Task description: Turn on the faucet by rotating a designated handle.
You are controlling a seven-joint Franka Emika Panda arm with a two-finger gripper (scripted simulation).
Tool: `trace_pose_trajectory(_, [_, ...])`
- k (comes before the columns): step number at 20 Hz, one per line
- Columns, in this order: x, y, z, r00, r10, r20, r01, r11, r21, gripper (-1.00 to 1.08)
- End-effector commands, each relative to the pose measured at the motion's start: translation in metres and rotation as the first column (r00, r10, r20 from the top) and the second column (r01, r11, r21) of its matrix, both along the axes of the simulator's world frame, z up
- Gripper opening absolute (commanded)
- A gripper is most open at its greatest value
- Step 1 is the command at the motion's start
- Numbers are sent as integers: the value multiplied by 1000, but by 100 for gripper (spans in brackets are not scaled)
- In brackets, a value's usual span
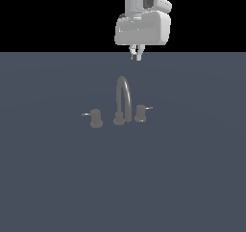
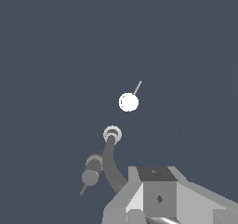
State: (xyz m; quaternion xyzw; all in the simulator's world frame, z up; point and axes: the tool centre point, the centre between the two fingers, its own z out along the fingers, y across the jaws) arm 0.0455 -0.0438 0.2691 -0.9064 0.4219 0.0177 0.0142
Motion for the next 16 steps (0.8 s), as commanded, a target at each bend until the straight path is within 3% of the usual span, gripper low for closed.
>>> trace_pose_trajectory(1, [14, -6, -22, 998, -60, 1, 60, 998, -4, -100])
trace_pose_trajectory(7, [40, -22, -79, 980, -199, 4, 199, 980, -14, -100])
trace_pose_trajectory(16, [64, -43, -160, 929, -371, 13, 371, 928, -31, -100])
